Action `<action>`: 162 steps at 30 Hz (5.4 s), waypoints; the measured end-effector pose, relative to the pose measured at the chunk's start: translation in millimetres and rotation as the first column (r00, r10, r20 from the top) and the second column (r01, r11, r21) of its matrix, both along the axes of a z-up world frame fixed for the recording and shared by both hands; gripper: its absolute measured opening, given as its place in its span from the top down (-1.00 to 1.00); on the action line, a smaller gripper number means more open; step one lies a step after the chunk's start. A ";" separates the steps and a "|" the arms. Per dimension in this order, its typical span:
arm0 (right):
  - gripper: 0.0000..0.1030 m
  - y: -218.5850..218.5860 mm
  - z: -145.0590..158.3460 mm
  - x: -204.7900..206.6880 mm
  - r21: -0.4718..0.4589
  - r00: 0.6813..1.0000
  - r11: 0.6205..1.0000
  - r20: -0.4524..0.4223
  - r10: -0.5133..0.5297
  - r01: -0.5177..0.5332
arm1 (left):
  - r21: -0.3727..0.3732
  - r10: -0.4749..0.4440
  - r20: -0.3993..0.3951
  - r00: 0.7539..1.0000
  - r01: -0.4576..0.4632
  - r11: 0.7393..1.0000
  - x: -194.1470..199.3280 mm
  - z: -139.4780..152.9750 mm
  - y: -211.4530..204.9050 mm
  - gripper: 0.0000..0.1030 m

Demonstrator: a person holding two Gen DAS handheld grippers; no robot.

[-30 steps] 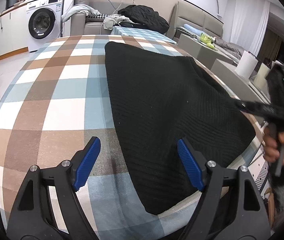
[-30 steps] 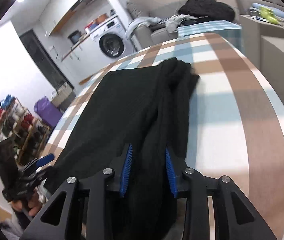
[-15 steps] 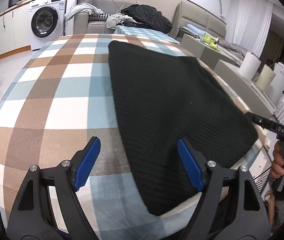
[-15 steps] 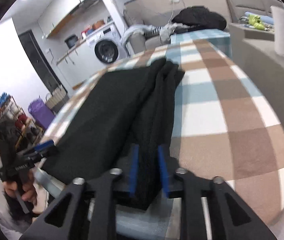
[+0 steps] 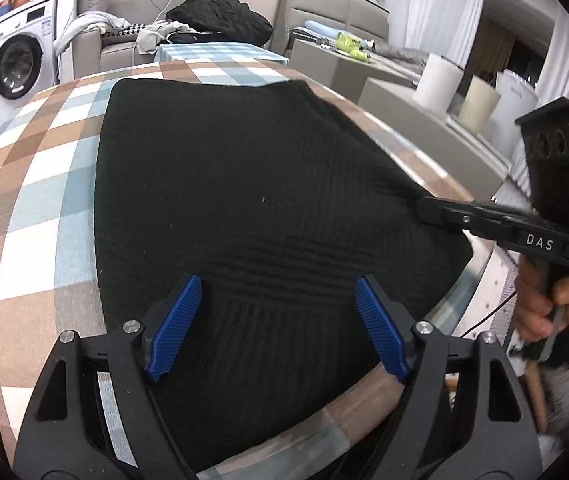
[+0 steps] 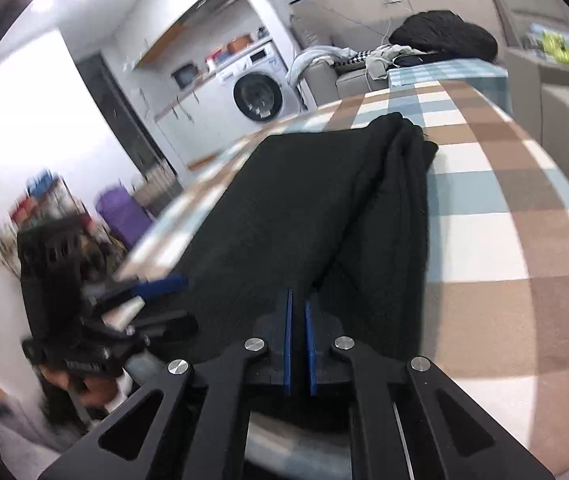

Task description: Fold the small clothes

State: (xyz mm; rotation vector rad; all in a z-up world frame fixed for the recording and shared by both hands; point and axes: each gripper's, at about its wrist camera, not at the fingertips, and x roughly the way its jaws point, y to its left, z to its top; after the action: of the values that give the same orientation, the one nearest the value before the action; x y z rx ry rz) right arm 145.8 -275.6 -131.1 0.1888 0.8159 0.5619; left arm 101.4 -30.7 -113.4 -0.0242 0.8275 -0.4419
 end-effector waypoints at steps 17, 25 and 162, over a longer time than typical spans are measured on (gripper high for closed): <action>-0.04 -16.5 -3.2 -25.4 -0.050 0.999 0.998 0.022 -0.029 0.030 | -0.025 0.010 0.024 1.000 -0.010 1.000 -36.2 7.0 20.4 -0.54; -0.18 -19.9 -7.8 -6.8 -0.040 0.993 0.993 -0.035 -0.113 0.112 | -0.085 0.193 -0.016 0.981 -0.194 0.977 -28.9 9.0 72.7 -0.54; -1.00 23.4 13.0 -15.8 -0.048 0.934 0.996 0.355 -0.050 0.071 | -0.034 0.338 0.310 0.889 -0.345 0.938 -32.1 26.3 91.1 -0.99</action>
State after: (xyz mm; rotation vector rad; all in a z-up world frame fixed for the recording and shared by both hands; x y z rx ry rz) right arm 129.9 -252.2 -118.0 0.0533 0.4738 0.4936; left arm 69.3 60.4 -87.1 -0.0766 0.4995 -0.0963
